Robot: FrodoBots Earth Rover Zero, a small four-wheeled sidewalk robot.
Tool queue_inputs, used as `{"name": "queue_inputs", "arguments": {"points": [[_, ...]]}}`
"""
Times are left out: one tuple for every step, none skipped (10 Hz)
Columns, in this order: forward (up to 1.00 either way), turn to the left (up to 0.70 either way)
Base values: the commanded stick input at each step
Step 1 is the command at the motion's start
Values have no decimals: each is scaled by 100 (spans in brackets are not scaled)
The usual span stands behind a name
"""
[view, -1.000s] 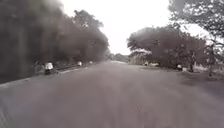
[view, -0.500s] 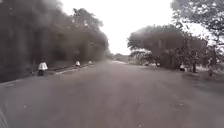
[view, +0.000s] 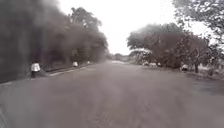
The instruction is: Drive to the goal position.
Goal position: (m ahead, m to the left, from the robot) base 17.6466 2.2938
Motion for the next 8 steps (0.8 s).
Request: {"name": "queue_inputs", "arguments": {"points": [[70, 0], [70, 0], [70, 0], [70, 0], [70, 0], [70, 0], [70, 0], [70, 0]]}}
